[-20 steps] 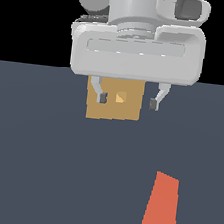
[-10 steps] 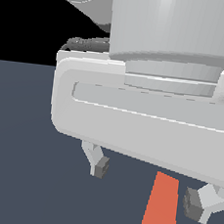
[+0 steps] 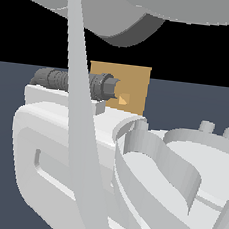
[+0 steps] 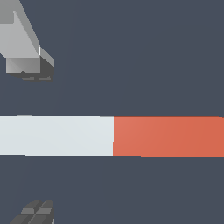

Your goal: Insert the peg into the horizontal hole in a box.

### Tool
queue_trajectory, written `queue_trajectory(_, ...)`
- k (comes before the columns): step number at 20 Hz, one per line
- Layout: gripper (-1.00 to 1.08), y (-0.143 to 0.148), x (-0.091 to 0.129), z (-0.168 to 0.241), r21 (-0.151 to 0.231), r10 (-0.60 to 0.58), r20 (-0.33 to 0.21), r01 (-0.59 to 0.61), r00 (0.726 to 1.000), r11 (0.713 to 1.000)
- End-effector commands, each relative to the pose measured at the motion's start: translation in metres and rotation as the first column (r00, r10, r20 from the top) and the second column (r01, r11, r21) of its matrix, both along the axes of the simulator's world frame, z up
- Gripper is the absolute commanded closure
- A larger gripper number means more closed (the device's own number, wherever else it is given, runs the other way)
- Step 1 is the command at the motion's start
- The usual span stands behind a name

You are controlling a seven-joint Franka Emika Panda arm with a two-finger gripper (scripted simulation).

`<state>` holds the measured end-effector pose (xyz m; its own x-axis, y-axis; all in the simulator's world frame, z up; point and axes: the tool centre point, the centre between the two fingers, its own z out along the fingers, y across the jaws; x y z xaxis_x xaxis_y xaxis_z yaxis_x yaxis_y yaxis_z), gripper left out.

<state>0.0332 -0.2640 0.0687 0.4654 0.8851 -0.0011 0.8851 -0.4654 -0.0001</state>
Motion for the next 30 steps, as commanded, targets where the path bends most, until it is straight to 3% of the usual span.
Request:
queue_trajectory(1, -0.92, -0.003, 0.0, -0.001, 0.001, -0.006, 0.001, 0.006, 1.0, 1.0)
queue_trajectory(20, -0.92, -0.003, 0.0, -0.051, 0.001, -0.007, 0.001, 0.007, 1.0, 1.0)
queue_trajectory(21, 1.08, -0.003, 0.0, -0.051, 0.001, -0.007, 0.001, 0.007, 1.0, 1.0)
queue_trajectory(30, 1.08, -0.003, 0.0, -0.051, 0.001, -0.007, 0.001, 0.007, 1.0, 1.0)
